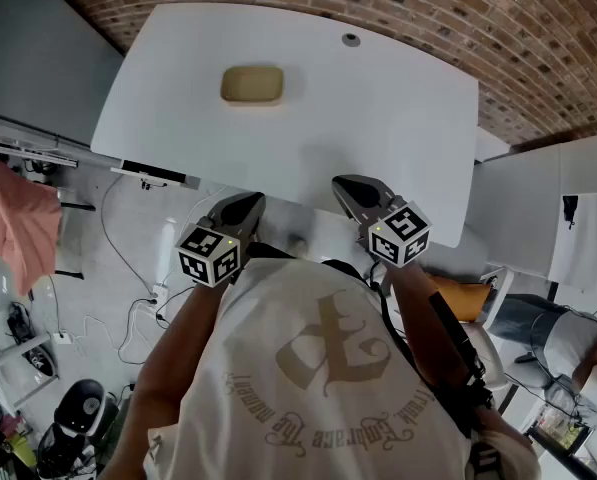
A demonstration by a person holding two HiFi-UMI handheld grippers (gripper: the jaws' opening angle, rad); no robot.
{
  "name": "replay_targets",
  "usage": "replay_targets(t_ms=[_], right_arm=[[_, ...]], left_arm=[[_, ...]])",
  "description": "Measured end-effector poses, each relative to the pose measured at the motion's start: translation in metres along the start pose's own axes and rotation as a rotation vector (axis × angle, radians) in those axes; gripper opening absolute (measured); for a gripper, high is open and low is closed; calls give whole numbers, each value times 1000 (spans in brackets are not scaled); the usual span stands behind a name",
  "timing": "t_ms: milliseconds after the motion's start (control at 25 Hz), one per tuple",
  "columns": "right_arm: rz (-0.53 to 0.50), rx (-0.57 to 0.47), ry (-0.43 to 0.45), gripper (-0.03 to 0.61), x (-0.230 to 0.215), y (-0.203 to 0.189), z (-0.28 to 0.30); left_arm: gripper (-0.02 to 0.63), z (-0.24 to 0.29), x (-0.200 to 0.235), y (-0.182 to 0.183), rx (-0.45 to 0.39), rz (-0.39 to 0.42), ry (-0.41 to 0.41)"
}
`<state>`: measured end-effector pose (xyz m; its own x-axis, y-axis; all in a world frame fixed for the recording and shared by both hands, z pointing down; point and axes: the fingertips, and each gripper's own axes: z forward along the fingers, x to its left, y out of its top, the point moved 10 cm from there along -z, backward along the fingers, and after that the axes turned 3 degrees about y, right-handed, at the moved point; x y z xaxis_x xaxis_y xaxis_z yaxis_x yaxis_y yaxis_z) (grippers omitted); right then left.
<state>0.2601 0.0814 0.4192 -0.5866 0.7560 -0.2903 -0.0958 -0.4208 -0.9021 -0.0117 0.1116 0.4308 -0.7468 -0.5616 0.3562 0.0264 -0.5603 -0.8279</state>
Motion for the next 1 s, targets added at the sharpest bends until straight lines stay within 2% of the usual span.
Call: replay_targets(t_ms=[400, 760, 1000], right_arm=[[-2, -27, 39, 8, 14, -7, -18], [-21, -13, 66, 8, 22, -11, -6], [-43, 10, 67, 8, 19, -2, 16]], left_arm=[[3, -23, -29, -8, 13, 6, 47], [3, -44, -25, -20, 12, -18, 90], [3, -45, -4, -20, -3, -43, 100]])
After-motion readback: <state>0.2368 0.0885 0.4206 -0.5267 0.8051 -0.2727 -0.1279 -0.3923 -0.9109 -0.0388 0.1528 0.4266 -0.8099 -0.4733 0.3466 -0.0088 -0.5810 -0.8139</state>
